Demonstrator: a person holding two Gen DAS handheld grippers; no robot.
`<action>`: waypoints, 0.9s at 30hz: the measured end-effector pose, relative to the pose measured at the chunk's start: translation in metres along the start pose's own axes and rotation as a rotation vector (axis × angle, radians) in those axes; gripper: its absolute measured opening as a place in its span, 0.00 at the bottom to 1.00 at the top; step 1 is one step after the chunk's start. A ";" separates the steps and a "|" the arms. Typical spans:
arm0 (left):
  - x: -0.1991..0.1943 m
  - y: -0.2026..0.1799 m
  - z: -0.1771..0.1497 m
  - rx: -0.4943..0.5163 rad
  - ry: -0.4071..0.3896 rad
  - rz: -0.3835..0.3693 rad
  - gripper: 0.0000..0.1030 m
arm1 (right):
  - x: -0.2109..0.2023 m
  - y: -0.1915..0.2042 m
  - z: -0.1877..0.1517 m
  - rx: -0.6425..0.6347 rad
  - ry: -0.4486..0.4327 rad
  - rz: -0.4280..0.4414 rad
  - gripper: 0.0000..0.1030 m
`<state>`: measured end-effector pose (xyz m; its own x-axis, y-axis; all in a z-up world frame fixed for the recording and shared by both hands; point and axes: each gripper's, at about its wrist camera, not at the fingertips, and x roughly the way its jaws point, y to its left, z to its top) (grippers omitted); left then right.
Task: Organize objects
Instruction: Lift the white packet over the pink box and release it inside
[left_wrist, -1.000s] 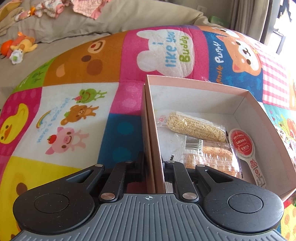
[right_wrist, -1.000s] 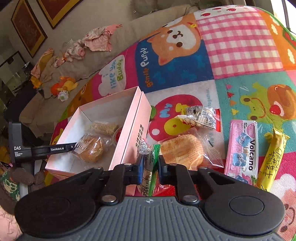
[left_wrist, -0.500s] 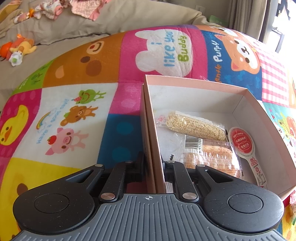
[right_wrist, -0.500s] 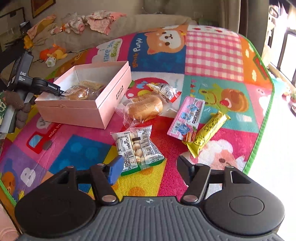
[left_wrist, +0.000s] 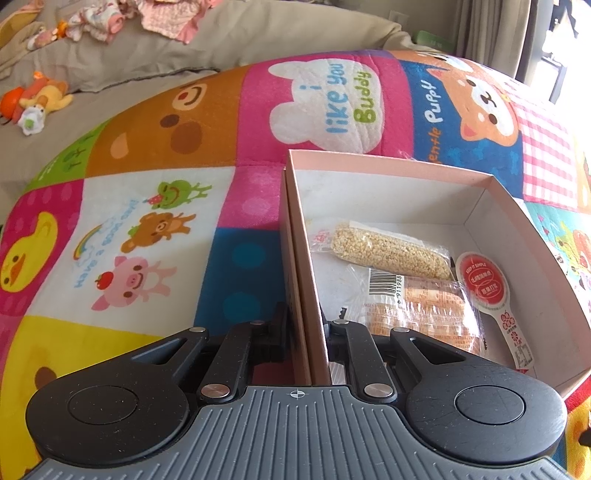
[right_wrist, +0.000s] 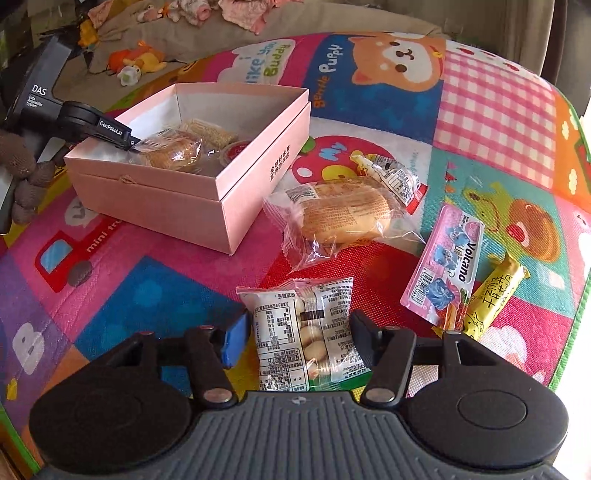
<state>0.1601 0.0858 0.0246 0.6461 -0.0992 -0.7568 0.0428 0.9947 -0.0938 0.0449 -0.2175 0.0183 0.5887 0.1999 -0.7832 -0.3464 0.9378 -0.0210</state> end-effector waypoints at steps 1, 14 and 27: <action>0.000 0.000 0.000 0.001 -0.001 0.000 0.13 | -0.006 0.002 -0.001 0.004 0.007 0.014 0.54; -0.001 -0.001 -0.003 0.007 -0.017 0.001 0.13 | -0.085 0.050 0.034 -0.073 -0.120 0.186 0.54; -0.001 0.000 -0.004 0.000 -0.021 -0.015 0.14 | 0.011 0.050 0.165 0.036 -0.141 0.144 0.54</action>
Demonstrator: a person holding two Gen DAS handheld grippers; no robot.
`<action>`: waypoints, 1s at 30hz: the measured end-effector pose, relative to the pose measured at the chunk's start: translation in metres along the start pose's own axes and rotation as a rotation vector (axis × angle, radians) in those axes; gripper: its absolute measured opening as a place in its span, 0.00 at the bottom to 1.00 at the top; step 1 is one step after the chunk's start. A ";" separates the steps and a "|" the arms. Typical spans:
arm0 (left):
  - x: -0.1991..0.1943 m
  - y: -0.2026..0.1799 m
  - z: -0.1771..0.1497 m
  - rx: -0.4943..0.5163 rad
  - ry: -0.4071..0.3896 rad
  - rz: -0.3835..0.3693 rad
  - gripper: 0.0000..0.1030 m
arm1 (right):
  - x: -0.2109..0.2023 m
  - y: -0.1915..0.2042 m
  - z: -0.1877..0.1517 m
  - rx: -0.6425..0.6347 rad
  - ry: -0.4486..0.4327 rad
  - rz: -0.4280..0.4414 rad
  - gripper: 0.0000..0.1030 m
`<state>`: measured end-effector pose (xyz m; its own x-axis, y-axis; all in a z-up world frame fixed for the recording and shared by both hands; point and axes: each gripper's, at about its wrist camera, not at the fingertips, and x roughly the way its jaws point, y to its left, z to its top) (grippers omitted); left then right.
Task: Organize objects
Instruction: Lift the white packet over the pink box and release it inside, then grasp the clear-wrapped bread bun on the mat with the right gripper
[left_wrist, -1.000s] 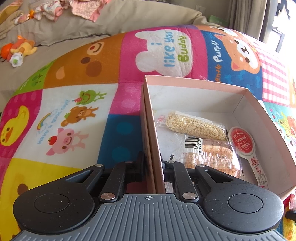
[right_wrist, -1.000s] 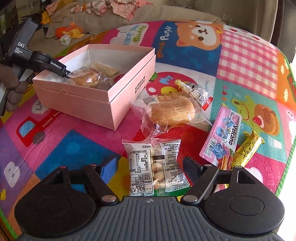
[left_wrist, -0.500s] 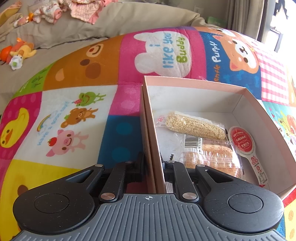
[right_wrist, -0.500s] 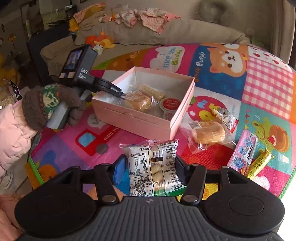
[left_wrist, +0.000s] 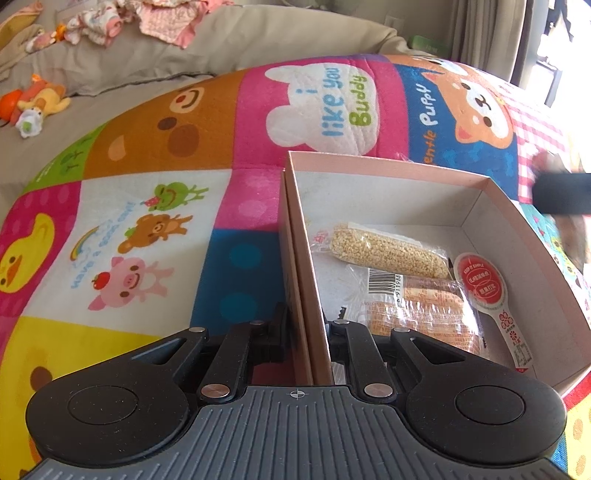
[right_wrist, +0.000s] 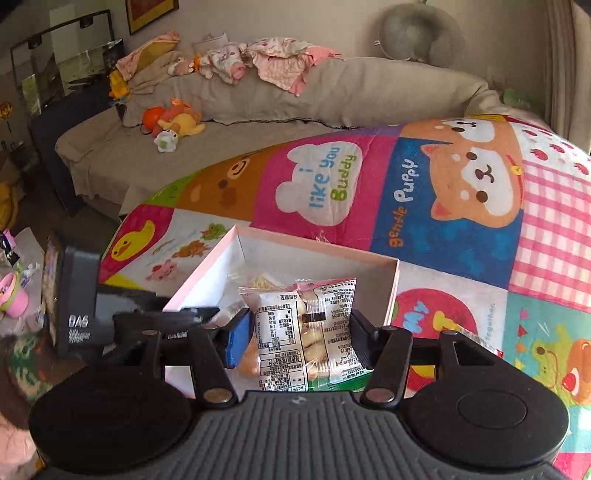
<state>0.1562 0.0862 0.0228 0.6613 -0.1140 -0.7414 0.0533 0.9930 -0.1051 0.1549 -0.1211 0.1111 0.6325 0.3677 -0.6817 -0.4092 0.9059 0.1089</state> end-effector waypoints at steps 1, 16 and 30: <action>0.000 0.000 0.000 -0.001 0.001 -0.001 0.14 | 0.009 0.001 0.007 0.013 -0.009 0.004 0.55; 0.001 -0.002 0.000 -0.003 -0.004 -0.002 0.14 | 0.003 -0.036 -0.014 0.080 -0.049 -0.121 0.73; 0.000 -0.006 -0.001 0.008 0.001 0.020 0.14 | -0.062 -0.083 -0.176 0.253 0.096 -0.185 0.77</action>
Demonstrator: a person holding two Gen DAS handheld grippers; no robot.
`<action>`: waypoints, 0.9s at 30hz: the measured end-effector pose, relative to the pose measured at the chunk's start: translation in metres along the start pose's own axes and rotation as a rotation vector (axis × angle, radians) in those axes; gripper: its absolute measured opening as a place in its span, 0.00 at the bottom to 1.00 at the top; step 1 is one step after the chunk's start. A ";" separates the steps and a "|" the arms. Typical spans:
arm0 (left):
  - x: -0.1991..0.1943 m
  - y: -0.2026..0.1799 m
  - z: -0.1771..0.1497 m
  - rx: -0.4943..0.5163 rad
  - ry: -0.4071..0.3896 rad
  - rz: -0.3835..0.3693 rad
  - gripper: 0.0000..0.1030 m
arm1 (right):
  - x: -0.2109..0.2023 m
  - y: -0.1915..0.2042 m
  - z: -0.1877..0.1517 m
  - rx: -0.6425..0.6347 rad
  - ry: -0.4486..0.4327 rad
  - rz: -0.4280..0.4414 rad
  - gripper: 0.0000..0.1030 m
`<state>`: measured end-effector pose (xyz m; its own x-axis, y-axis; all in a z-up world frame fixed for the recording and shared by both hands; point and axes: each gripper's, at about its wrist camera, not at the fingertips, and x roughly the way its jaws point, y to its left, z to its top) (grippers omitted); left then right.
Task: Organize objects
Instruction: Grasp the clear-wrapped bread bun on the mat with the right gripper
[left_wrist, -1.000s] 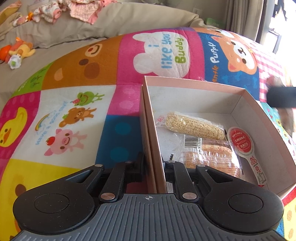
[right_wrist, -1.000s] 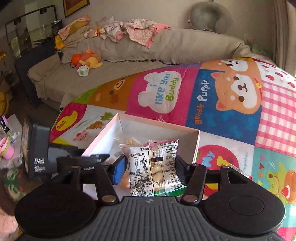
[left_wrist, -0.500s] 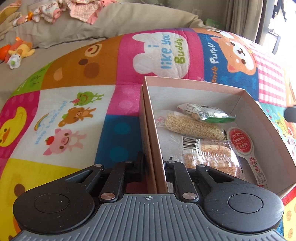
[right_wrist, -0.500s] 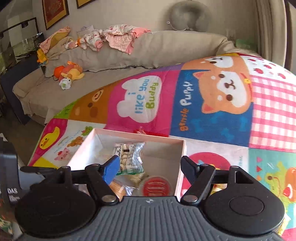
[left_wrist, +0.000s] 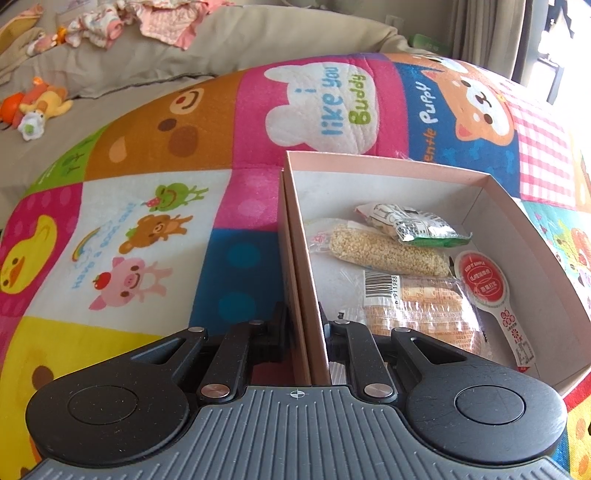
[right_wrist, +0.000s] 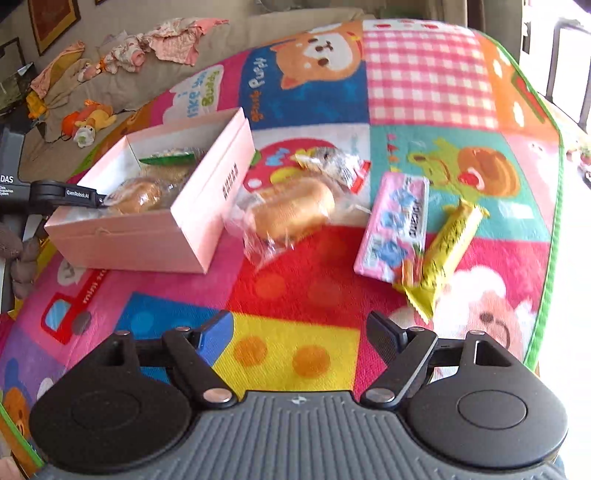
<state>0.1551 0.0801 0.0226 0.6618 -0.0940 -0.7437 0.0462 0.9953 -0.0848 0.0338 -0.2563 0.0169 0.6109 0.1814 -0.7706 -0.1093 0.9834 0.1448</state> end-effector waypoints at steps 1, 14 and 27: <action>0.000 -0.001 0.000 0.003 0.001 0.005 0.15 | 0.003 -0.003 -0.004 0.011 0.011 -0.007 0.78; -0.003 0.000 -0.002 -0.001 0.004 -0.004 0.14 | 0.030 -0.005 0.055 0.255 -0.036 0.122 0.84; -0.002 0.001 -0.003 -0.003 -0.004 -0.016 0.15 | 0.086 0.004 0.100 0.237 0.001 0.015 0.61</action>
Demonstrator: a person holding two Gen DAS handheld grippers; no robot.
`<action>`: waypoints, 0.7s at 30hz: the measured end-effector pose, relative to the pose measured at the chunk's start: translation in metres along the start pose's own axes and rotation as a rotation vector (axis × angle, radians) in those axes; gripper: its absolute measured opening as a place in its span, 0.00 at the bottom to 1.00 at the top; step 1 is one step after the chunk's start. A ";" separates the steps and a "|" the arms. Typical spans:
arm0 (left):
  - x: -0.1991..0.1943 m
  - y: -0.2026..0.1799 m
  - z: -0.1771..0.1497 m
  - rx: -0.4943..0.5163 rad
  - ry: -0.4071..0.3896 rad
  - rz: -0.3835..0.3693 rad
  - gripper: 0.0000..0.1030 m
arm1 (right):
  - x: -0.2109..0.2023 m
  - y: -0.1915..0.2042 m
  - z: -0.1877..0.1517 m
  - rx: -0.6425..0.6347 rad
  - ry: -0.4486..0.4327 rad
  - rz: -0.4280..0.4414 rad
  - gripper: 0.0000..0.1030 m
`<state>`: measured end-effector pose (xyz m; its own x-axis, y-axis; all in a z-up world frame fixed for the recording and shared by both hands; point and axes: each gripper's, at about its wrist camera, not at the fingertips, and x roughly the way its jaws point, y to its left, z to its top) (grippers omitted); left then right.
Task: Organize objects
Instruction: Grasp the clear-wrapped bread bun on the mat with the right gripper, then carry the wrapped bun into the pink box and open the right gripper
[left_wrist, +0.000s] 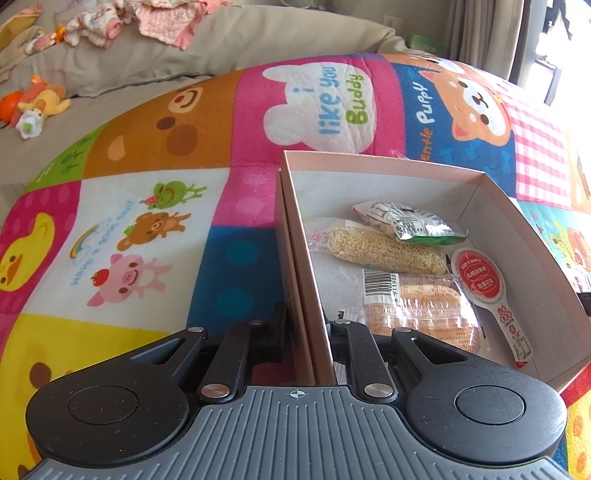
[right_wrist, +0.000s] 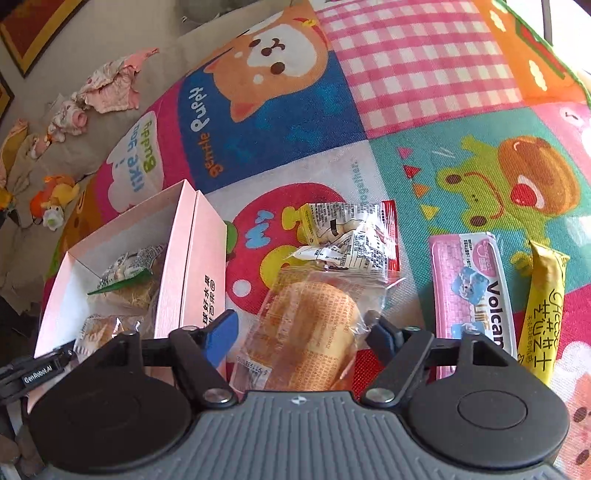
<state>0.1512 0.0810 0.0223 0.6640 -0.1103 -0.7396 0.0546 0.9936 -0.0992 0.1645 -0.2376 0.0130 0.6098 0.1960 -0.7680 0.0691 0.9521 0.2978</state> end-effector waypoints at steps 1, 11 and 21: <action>0.000 0.000 0.000 0.000 -0.001 -0.002 0.15 | -0.001 0.002 -0.002 -0.036 0.001 0.000 0.59; 0.000 -0.002 0.000 0.012 -0.003 0.008 0.15 | -0.056 -0.005 -0.057 -0.233 0.045 0.037 0.55; 0.008 -0.014 0.003 0.043 -0.023 -0.025 0.14 | -0.103 0.008 -0.118 -0.421 0.051 0.059 0.55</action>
<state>0.1574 0.0664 0.0197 0.6790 -0.1355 -0.7215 0.1036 0.9907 -0.0885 0.0095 -0.2228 0.0276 0.5623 0.2547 -0.7867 -0.2998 0.9495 0.0931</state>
